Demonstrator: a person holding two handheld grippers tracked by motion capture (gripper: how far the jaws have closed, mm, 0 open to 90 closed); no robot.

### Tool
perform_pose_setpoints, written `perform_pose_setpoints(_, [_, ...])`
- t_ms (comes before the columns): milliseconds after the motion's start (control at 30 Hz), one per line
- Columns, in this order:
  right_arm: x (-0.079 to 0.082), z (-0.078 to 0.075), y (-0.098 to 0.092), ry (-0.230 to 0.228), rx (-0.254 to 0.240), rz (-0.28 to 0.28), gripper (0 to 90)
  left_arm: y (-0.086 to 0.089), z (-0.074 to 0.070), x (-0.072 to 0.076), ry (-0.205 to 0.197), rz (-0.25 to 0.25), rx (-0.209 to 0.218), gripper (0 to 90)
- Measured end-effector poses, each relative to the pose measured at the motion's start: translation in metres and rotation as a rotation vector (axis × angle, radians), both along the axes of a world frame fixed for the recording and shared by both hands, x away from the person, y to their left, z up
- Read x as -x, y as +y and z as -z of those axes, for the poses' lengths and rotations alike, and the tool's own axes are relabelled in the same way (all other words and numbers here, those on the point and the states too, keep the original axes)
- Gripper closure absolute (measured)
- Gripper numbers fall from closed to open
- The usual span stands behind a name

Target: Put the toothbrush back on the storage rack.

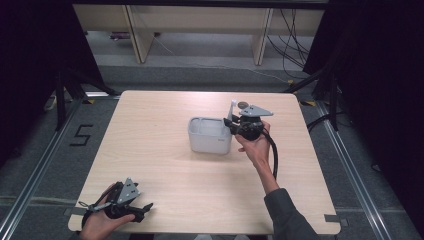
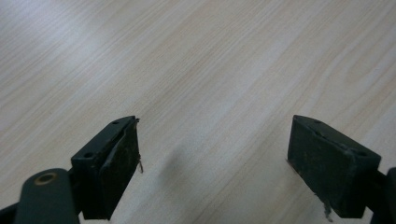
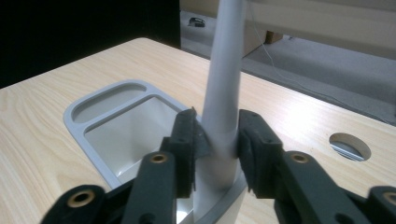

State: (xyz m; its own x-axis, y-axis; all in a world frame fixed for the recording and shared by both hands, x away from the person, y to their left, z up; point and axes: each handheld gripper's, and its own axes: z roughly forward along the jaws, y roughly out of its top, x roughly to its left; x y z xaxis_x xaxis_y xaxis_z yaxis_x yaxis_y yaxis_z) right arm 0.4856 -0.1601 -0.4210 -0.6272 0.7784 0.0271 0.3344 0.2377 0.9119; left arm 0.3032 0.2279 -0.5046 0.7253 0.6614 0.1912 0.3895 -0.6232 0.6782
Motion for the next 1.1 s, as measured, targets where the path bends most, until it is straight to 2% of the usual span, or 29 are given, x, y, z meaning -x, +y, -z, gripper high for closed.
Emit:
perform_pose_setpoints(67, [0.000, -0.002, 0.000, -0.023, 0.009, -0.008, 70.3, 0.000, 0.000, 0.000, -0.001, 0.000, -0.001, 16.2])
perform_pose_setpoints(100, [0.001, -0.002, 0.001, -0.006, -0.005, -0.004, 70.3, 0.000, 0.000, 0.000, -0.001, 0.002, -0.003, 16.2])
perform_pose_setpoints(167, [0.001, -0.003, 0.001, -0.006, -0.010, -0.006, 69.8, 0.000, 0.000, 0.000, 0.003, 0.007, -0.009, 16.2])
perform_pose_setpoints(267, [0.000, -0.003, 0.000, -0.012, -0.006, -0.010, 63.1, 0.000, 0.000, 0.000, -0.002, 0.001, -0.002, 16.2])
perform_pose_setpoints(333, [0.001, -0.003, -0.002, -0.035, 0.007, -0.003, 57.3, 0.000, 0.000, 0.000, 0.001, 0.006, -0.006, 16.2])
perform_pose_setpoints(433, [0.004, -0.003, -0.003, -0.015, -0.014, -0.011, 51.2, 0.000, 0.000, 0.000, 0.000, 0.001, -0.002, 16.3])
perform_pose_setpoints(467, [0.005, -0.004, -0.005, -0.021, -0.003, -0.009, 49.2, 0.001, 0.000, -0.001, 0.002, 0.009, -0.006, 16.2])
perform_pose_setpoints(533, [0.007, -0.004, -0.005, 0.000, -0.025, -0.002, 45.5, 0.001, 0.000, -0.001, 0.002, 0.007, -0.004, 16.3])
perform_pose_setpoints(567, [0.008, -0.005, -0.007, -0.005, -0.010, -0.002, 45.5, 0.001, 0.000, 0.000, 0.007, 0.002, 0.000, 16.2])
perform_pose_setpoints(600, [0.010, -0.005, -0.007, 0.004, -0.026, 0.005, 45.1, 0.001, 0.000, 0.000, 0.003, 0.004, -0.002, 16.3])
perform_pose_setpoints(633, [0.010, -0.005, -0.008, -0.002, -0.019, -0.011, 44.0, 0.001, 0.000, -0.001, -0.001, 0.008, -0.006, 16.2])
perform_pose_setpoints(667, [0.010, -0.005, -0.009, -0.021, -0.014, 0.005, 43.5, 0.000, 0.000, 0.000, -0.003, 0.002, -0.002, 16.2])
perform_pose_setpoints(700, [0.011, -0.005, -0.010, -0.011, -0.019, -0.014, 42.9, 0.000, 0.000, 0.000, -0.001, 0.000, -0.002, 16.2])
perform_pose_setpoints(733, [0.014, -0.006, -0.009, 0.014, -0.026, 0.011, 42.7, 0.000, 0.000, 0.000, -0.001, 0.000, -0.002, 16.2])
perform_pose_setpoints(767, [0.013, -0.006, -0.011, -0.004, -0.014, -0.003, 42.7, 0.000, 0.000, 0.000, -0.002, 0.001, -0.004, 16.2])
perform_pose_setpoints(867, [0.016, -0.007, -0.013, -0.009, -0.011, 0.005, 42.7, 0.000, 0.000, 0.000, -0.003, 0.000, -0.003, 16.2])
perform_pose_setpoints(900, [0.016, -0.007, -0.013, 0.006, -0.021, -0.014, 42.7, 0.000, 0.000, 0.000, -0.001, -0.001, -0.002, 16.2])
perform_pose_setpoints(933, [0.017, -0.007, -0.014, -0.010, -0.013, -0.002, 42.5, 0.000, 0.000, 0.000, -0.001, -0.001, -0.002, 16.2])
perform_pose_setpoints(1000, [0.018, -0.006, -0.015, 0.010, -0.030, -0.009, 42.0, 0.000, 0.000, 0.000, -0.003, -0.001, -0.001, 16.3])
perform_pose_setpoints(1033, [0.019, -0.007, -0.017, -0.005, -0.006, -0.002, 42.0, 0.000, 0.000, 0.000, -0.001, 0.001, 0.000, 16.3])
perform_pose_setpoints(1067, [0.021, -0.006, -0.016, 0.027, -0.031, 0.002, 41.5, 0.000, 0.000, 0.000, -0.002, 0.003, -0.004, 16.2])
perform_pose_setpoints(1100, [0.022, -0.006, -0.016, 0.029, -0.033, 0.003, 41.3, 0.001, 0.000, 0.000, -0.003, 0.005, -0.010, 16.2])
